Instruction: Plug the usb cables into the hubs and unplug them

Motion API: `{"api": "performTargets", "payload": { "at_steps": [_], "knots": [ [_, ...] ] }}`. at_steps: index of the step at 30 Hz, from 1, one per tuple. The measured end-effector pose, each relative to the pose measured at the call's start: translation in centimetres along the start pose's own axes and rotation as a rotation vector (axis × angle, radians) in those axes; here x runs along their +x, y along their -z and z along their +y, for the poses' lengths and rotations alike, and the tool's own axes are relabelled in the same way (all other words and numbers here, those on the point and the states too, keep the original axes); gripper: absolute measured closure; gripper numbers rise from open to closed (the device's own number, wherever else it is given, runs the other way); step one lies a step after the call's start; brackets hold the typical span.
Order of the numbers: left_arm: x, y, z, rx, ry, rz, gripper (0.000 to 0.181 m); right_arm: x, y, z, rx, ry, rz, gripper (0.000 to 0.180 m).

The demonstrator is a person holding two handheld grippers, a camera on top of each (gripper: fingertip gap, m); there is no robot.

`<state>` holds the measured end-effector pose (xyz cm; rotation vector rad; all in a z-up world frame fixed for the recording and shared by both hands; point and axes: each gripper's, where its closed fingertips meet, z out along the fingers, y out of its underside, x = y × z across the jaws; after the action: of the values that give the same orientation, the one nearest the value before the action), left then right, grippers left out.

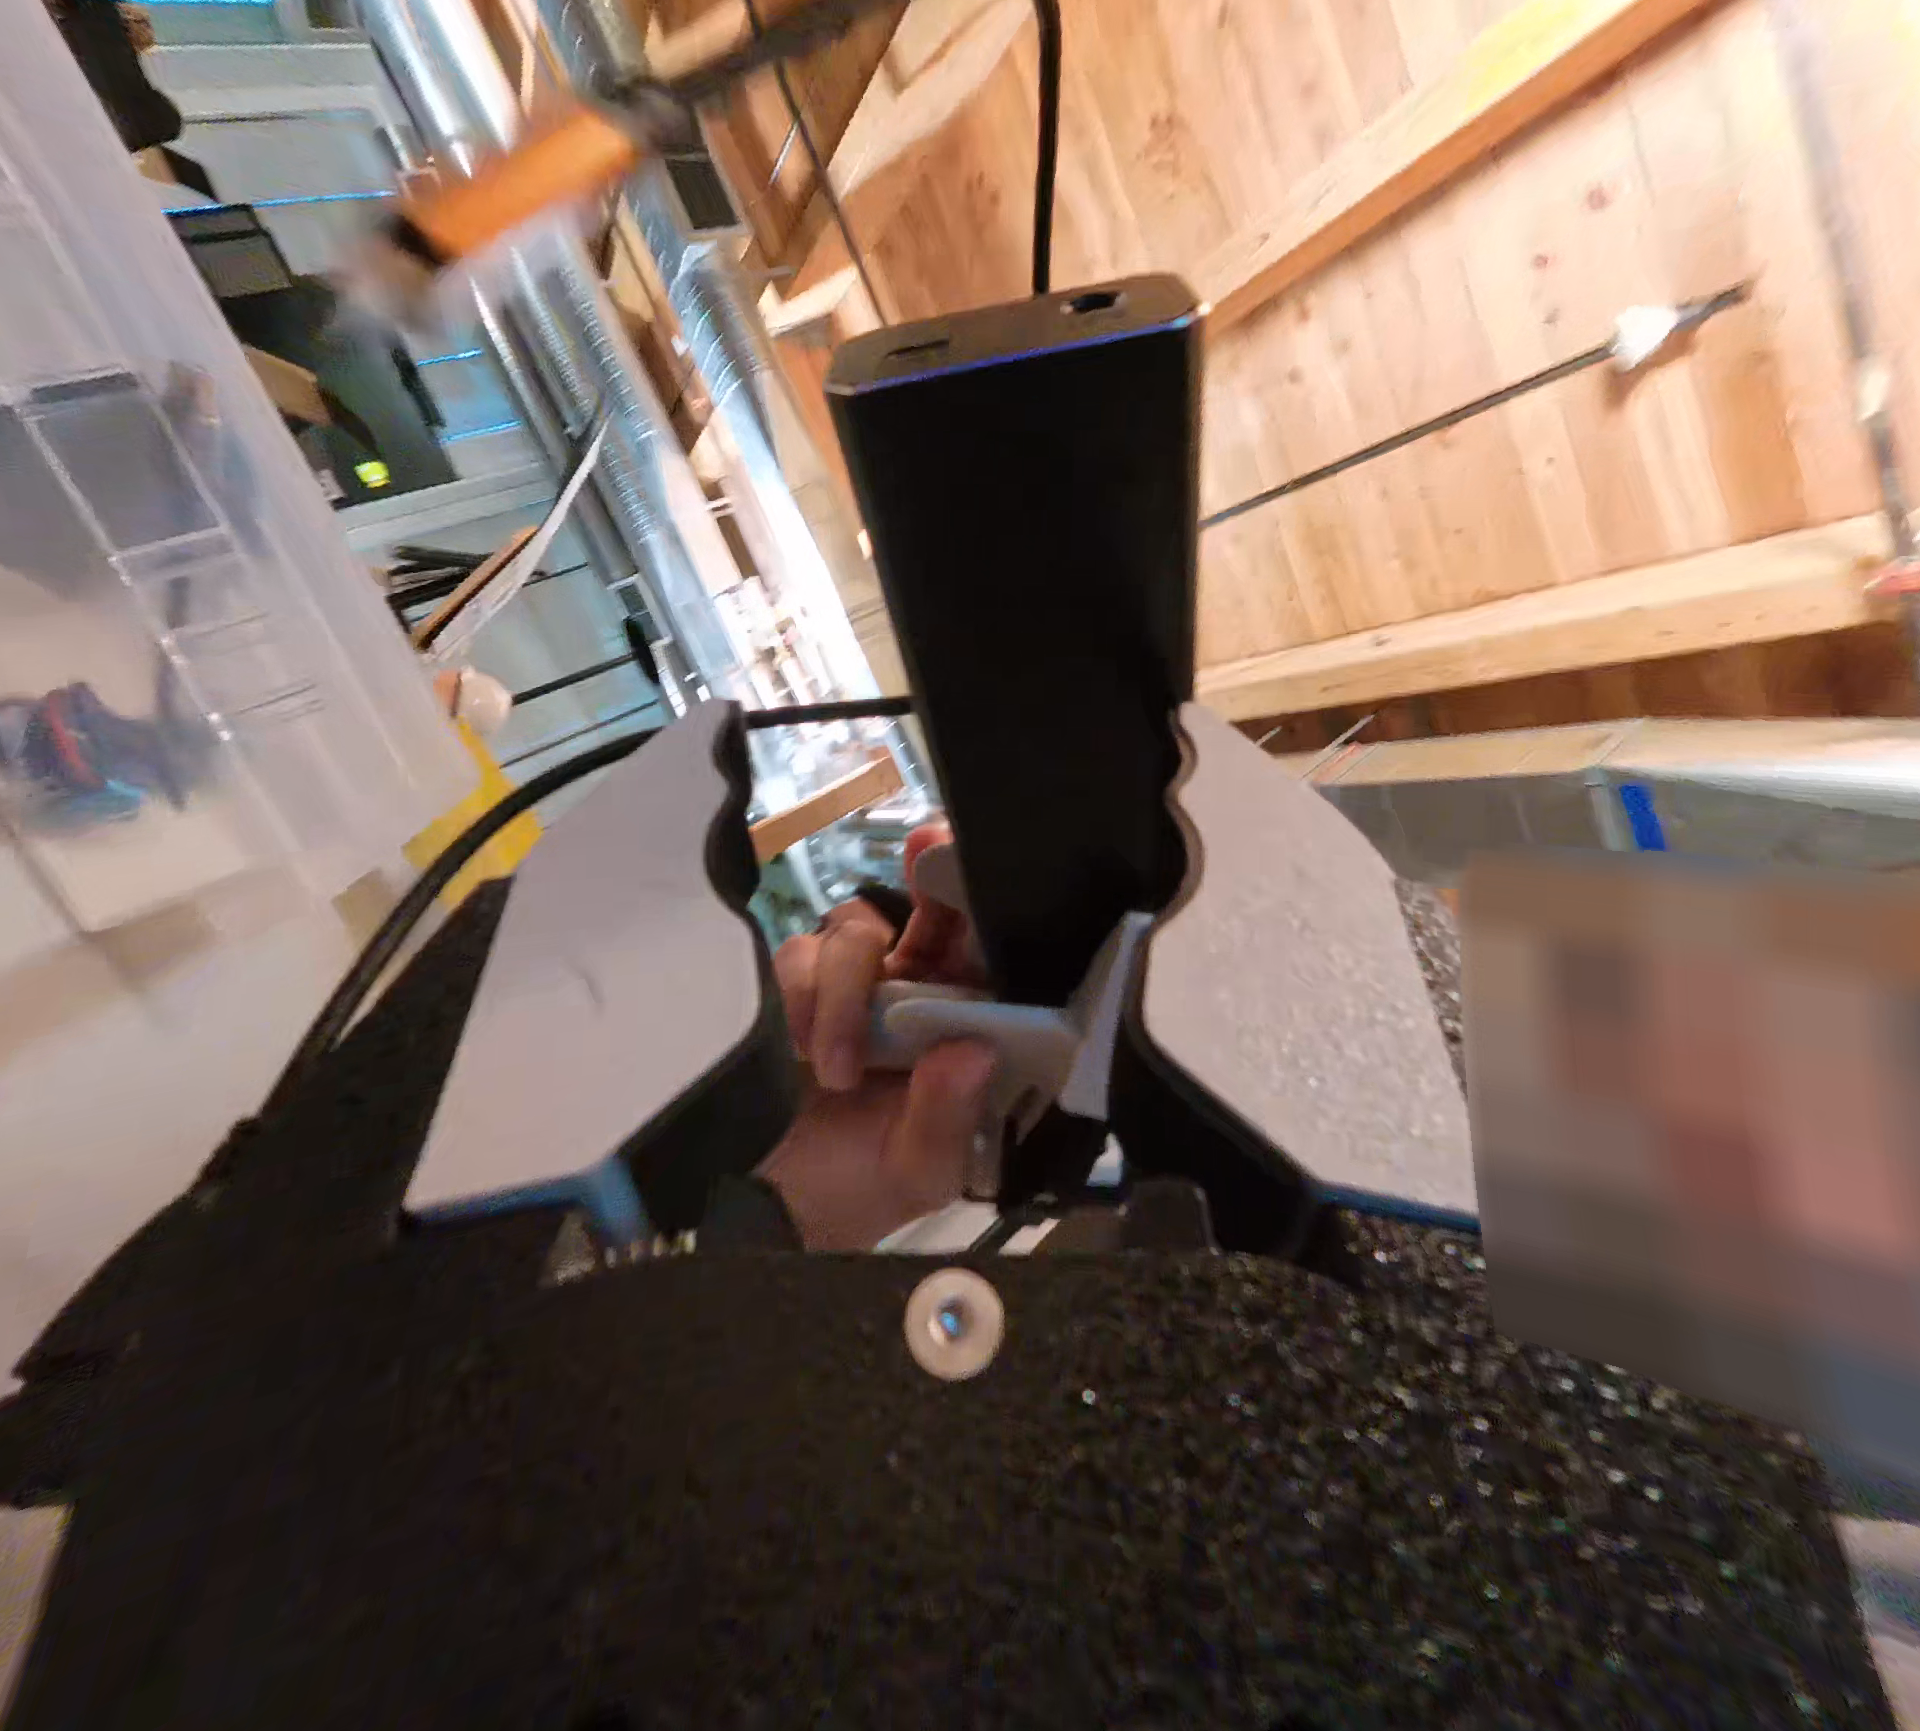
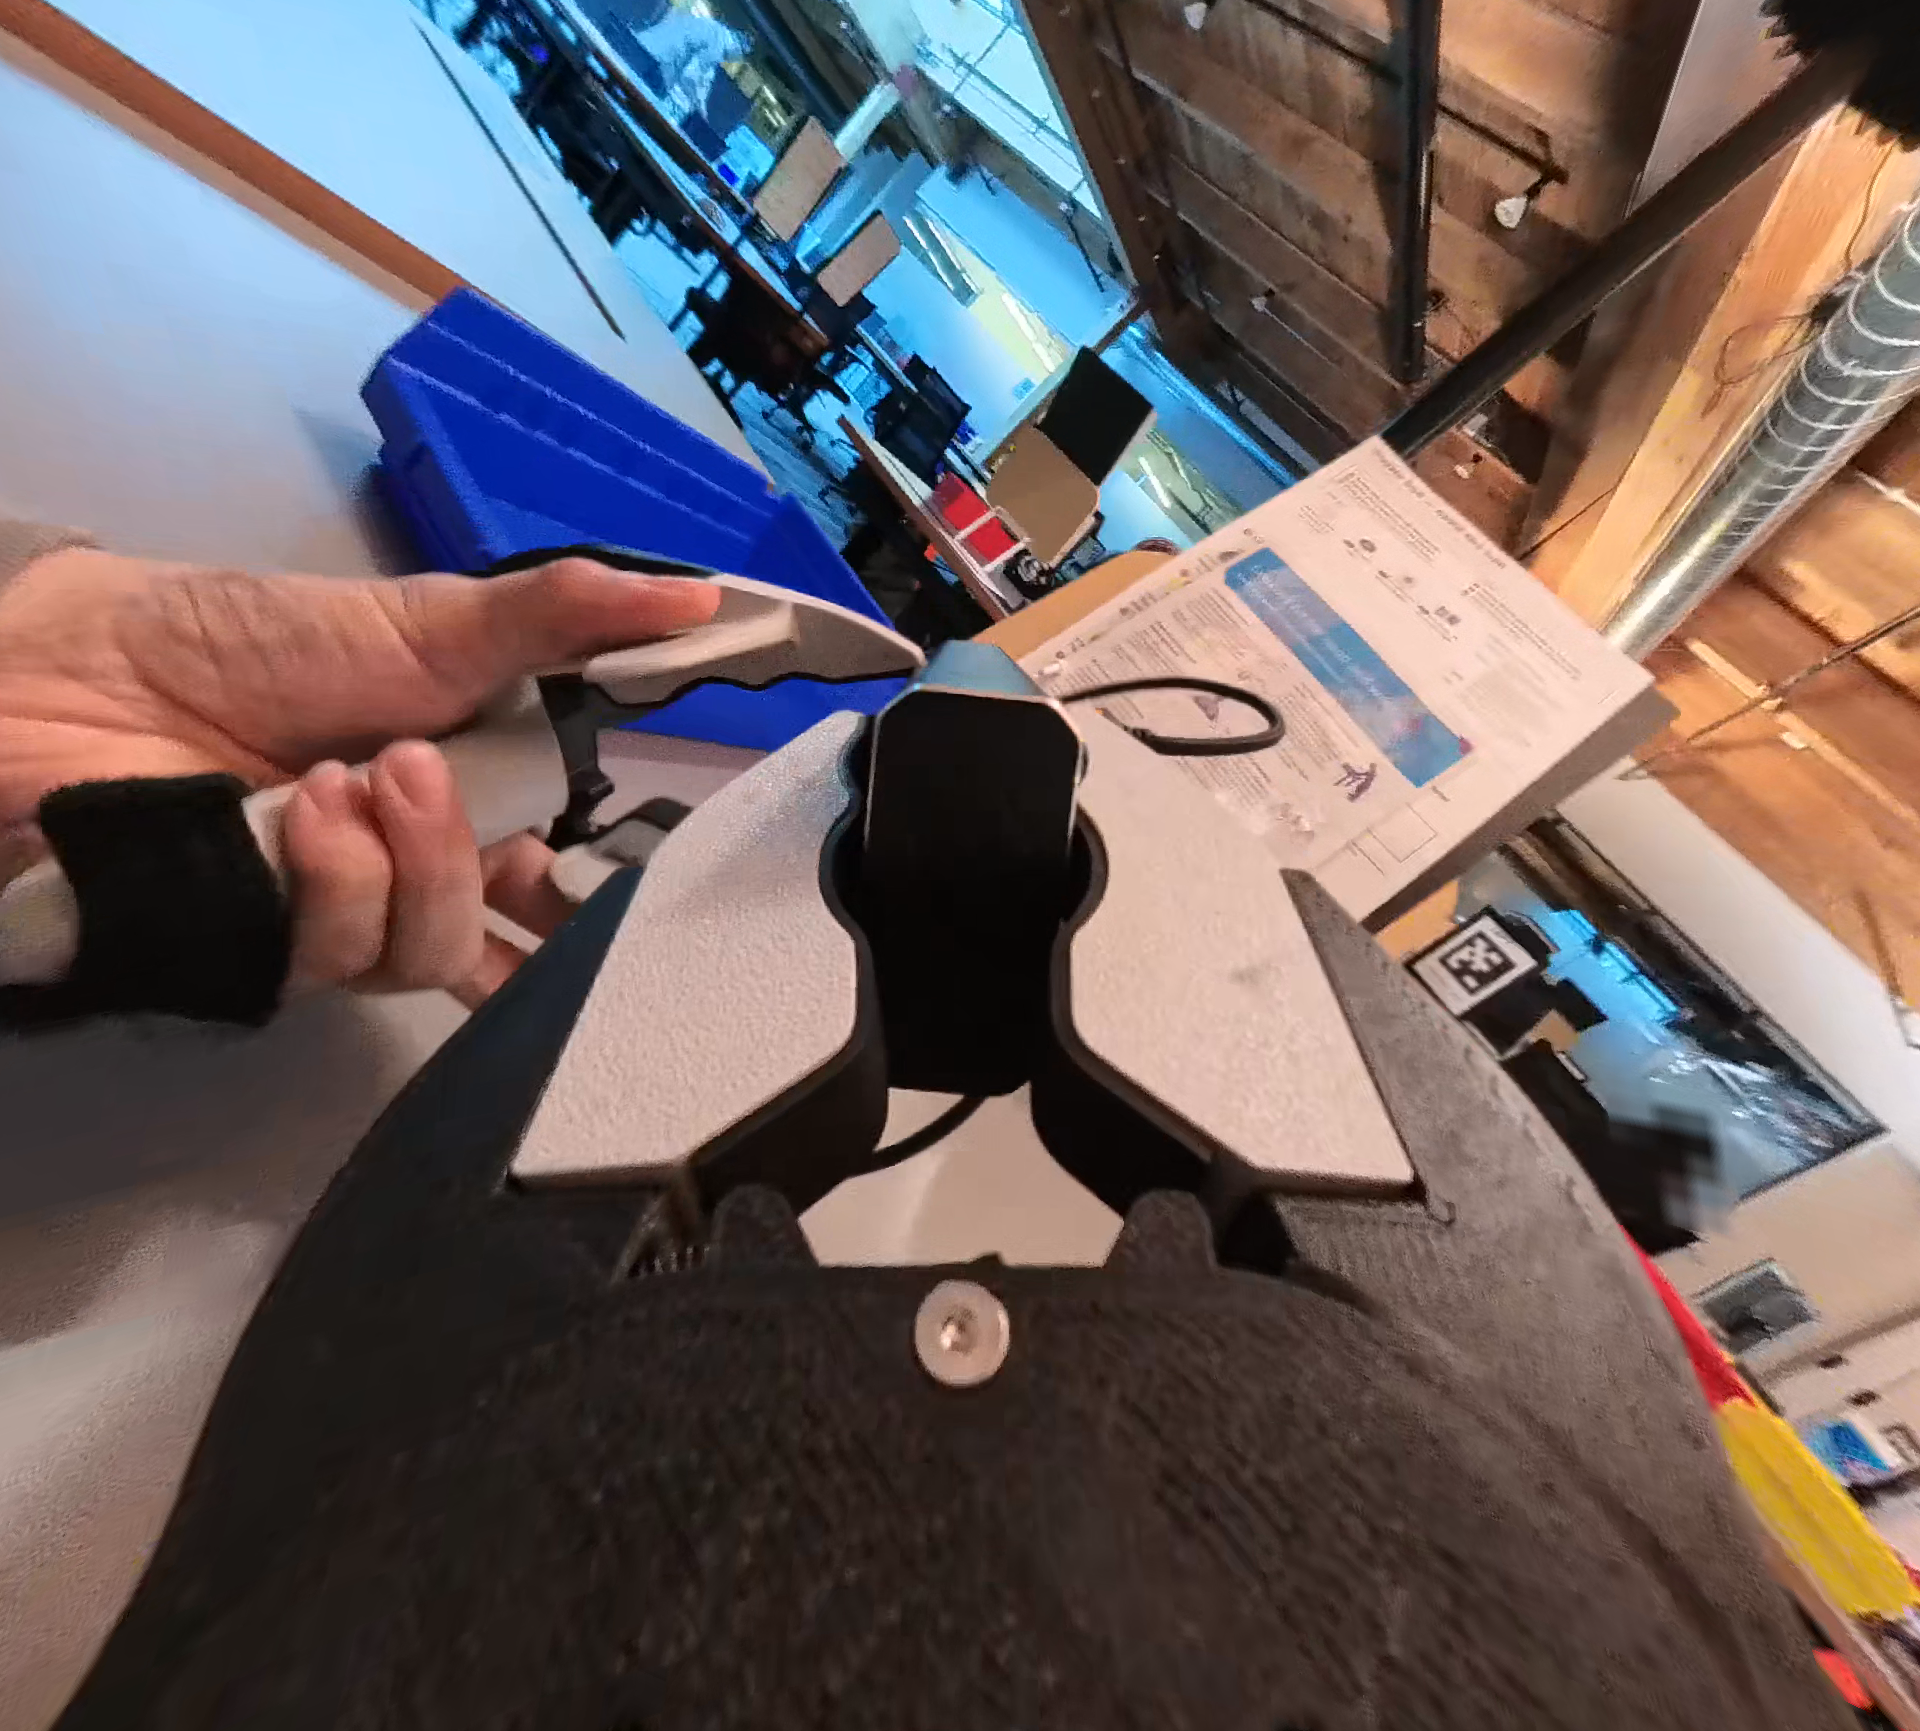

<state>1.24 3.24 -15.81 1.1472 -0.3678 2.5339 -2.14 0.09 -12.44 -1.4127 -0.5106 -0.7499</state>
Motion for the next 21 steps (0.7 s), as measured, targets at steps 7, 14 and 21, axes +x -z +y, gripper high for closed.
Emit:
{"api": "performTargets", "payload": {
  "at_steps": [7, 14, 21],
  "knots": [
    [1.3, 0.0, 0.0, -0.029, 0.004, 0.081, 0.125, 0.0, 0.2, 0.3, 0.041, -0.056, -0.055, 0.147],
    [1.1, -0.6, 1.1, -0.059, -0.005, 0.074, 0.109, -2.3, -0.3, 0.5, 0.051, 0.039, -0.086, 0.148],
    [1.9, 0.2, 0.3, -0.079, -0.313, 0.034, 0.118, -3.0, -0.9, 2.6, 0.001, 0.07, -0.081, 0.149]
  ]
}}
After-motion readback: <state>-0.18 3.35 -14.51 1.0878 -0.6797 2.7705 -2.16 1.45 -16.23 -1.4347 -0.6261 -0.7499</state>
